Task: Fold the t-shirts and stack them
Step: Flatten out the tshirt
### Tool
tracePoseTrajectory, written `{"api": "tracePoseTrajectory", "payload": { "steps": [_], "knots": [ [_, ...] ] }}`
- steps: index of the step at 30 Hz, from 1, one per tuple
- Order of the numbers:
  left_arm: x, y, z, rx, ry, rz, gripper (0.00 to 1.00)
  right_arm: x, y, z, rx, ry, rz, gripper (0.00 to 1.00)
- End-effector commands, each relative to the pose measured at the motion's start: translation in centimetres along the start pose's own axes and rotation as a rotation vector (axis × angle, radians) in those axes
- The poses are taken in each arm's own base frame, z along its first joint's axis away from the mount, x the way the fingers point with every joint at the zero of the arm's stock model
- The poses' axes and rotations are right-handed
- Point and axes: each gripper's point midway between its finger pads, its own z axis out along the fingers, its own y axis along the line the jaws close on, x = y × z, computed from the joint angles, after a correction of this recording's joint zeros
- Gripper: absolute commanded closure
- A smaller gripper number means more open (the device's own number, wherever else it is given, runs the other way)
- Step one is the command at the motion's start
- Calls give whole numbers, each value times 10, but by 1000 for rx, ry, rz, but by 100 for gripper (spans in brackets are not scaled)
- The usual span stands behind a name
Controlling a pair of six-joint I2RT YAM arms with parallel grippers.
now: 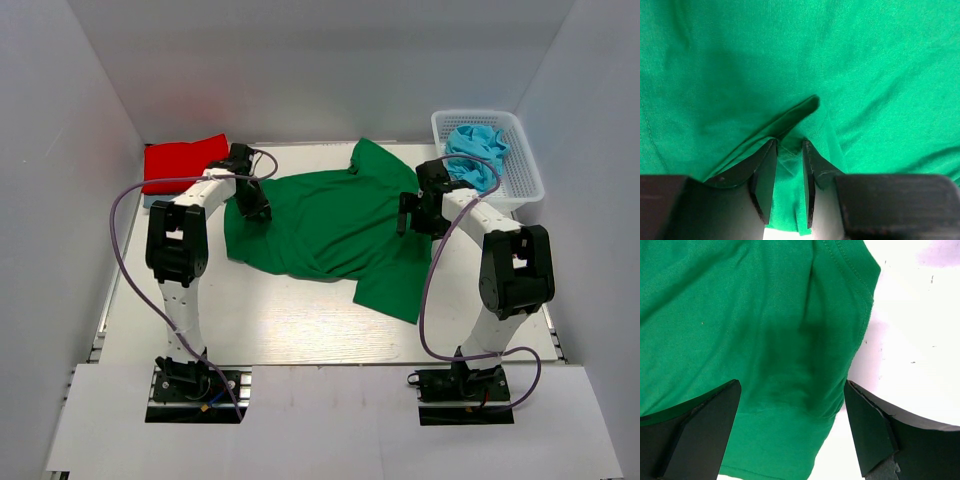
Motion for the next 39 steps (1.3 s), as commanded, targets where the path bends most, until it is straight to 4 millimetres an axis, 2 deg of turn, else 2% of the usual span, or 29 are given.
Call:
{"api": "tracePoseTrajectory", "payload": {
  "steps": [1,4,9,12,13,17,18,21,22,25,26,29,30,32,33,34,35,37,38,39],
  "knots": [
    [-3,-3,-1,1,-9,0,62,-4,-5,-5,7,-22,-3,11],
    [4,-5,3,3,15,6,63,-3,-5,-7,10,-26,-4,11],
    [1,-11,-3,22,4,9,100,-1,-7,-7,7,-22,4,11],
    [0,-10,-24,6,-10,9,100,1,-8,-9,9,-21,9,11],
    [-1,-10,-38,2,-26,10,100,2,-8,-12,14,-25,14,11],
    [14,4,-62,-52,-18,-6,100,11,-12,-22,26,0,32,11],
    [19,7,-76,-62,-21,-6,100,13,-12,-25,26,5,40,11],
    [33,22,-93,-122,-6,-20,100,32,-15,-35,36,57,67,11],
    [34,23,-103,-124,-21,-19,100,46,-19,-36,53,101,81,11],
    [46,30,-111,-135,-6,-29,100,72,-26,-45,78,163,117,11],
    [53,33,-116,-140,1,-42,100,76,-24,-50,68,165,127,11],
    [68,40,-122,-151,16,-63,100,104,-25,-62,65,227,175,11],
    [70,40,-130,-139,-2,-71,100,117,-23,-69,48,254,197,11],
    [80,46,-134,-143,4,-81,100,145,-17,-67,3,329,210,12],
    [81,48,-137,-148,-8,-89,100,150,-3,-74,-76,334,233,12],
    [85,50,-143,-141,-18,-89,100,154,1,-74,-100,339,234,14],
    [86,53,-145,-150,-31,-97,100,173,1,-70,-99,382,247,15],
    [94,56,-150,-142,-43,-105,100,172,13,-70,-171,351,260,15],
    [95,56,-151,-136,-51,-116,100,186,18,-71,-194,391,263,15],
    [100,57,-148,-126,-42,-116,100,184,21,-70,-208,375,261,15]
  ]
}}
